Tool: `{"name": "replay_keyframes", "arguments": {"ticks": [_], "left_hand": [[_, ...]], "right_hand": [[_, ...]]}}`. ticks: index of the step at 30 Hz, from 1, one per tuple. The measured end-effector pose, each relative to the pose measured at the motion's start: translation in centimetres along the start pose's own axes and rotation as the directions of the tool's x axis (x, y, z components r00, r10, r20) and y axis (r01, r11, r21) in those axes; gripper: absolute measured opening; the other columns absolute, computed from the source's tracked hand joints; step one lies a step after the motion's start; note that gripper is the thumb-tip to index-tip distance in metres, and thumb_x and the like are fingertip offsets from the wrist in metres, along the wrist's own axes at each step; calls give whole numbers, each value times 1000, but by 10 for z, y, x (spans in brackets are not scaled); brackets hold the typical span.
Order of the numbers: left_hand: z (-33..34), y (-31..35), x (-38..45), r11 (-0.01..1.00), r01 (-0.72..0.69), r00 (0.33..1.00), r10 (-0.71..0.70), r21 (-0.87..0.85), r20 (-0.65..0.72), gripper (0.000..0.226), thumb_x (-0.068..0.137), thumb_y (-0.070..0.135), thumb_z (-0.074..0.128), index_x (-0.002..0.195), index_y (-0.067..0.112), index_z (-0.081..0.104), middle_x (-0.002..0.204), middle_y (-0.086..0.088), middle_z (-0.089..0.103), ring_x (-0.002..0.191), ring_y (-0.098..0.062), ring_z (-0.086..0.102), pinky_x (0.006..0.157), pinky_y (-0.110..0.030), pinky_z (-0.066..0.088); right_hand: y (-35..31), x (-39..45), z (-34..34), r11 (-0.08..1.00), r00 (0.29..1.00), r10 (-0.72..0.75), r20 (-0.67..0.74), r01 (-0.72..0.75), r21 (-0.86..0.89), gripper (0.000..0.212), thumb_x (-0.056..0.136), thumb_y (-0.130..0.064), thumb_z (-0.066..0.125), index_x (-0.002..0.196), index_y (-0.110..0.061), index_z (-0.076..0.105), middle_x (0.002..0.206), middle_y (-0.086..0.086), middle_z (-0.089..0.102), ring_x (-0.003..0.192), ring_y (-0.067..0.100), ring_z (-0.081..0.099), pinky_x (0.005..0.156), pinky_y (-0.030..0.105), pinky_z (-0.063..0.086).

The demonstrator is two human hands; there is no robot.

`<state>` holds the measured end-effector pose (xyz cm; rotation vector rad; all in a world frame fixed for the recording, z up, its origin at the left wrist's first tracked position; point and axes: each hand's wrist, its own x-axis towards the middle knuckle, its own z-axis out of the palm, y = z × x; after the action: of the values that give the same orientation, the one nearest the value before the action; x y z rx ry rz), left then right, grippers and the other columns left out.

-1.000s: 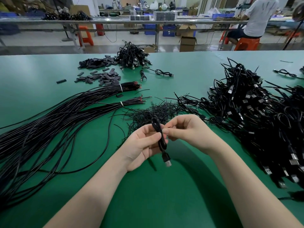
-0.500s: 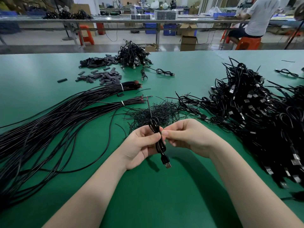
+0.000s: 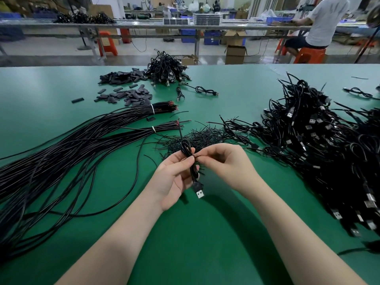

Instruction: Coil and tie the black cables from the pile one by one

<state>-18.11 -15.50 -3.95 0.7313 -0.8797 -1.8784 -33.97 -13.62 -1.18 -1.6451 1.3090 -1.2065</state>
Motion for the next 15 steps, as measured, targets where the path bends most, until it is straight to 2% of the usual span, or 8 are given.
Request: {"name": "replay_keyframes", "arguments": {"ticks": [2, 5, 8, 9, 11, 13, 15], "left_hand": [[0, -1, 1, 1000, -8, 1000, 9, -30, 16, 19, 74, 12, 70, 86, 25, 77, 82, 1, 69, 66, -9, 64, 62, -24, 53], [-1, -1, 0, 998, -23, 999, 26, -58, 46, 19, 71, 14, 74, 84, 28, 77, 85, 4, 71, 68, -8, 65, 63, -24, 54], [-1, -2, -1, 995, -73, 995, 77, -69, 62, 19, 77, 11, 70, 85, 27, 77, 85, 4, 71, 70, -9, 65, 63, -24, 54], [0, -4, 0, 992, -105, 992, 109, -69, 56, 19, 78, 10, 70, 86, 26, 77, 85, 4, 71, 71, -9, 66, 64, -24, 54], [2, -6, 0, 983, -174, 984, 176, -54, 21, 20, 77, 9, 67, 85, 24, 77, 86, 3, 72, 73, -10, 67, 67, -23, 55], [4, -9, 1, 967, -255, 967, 255, 32, -16, 19, 76, 10, 67, 86, 23, 76, 87, 4, 73, 77, -9, 67, 70, -22, 54], [3, -12, 3, 921, -323, 941, 337, 219, -28, 20, 81, 7, 68, 91, 24, 74, 90, 7, 73, 82, -7, 66, 75, -21, 52]], "right_hand": [[2, -1, 1, 979, 997, 71, 29, -75, 187, 20, 84, -3, 71, 83, -23, 73, 75, -6, 72, 70, 5, 64, 72, 18, 50], [4, -2, 4, 877, 980, 183, 79, -199, 438, 15, 83, 0, 68, 90, -14, 69, 70, -3, 69, 66, 9, 63, 70, 22, 52], [2, -2, 8, 767, 959, 258, 114, -275, 580, 15, 78, -6, 70, 92, -11, 66, 67, -2, 69, 62, 8, 64, 64, 19, 52], [2, -2, 9, 748, 950, 293, 109, -299, 593, 15, 79, -8, 70, 93, -11, 66, 67, -3, 69, 62, 8, 64, 62, 19, 52], [1, -2, 10, 787, 927, 368, 68, -349, 509, 8, 84, -16, 71, 90, -12, 68, 66, -3, 67, 60, 8, 61, 58, 18, 51], [1, -3, 10, 830, 899, 437, 23, -412, 376, 23, 82, -35, 73, 78, -13, 69, 64, 0, 66, 54, 8, 57, 53, 18, 48], [-1, -2, 8, 804, 864, 501, 44, -484, 346, 35, 76, -48, 73, 68, -14, 71, 63, 1, 67, 51, 9, 56, 48, 17, 46]]}}
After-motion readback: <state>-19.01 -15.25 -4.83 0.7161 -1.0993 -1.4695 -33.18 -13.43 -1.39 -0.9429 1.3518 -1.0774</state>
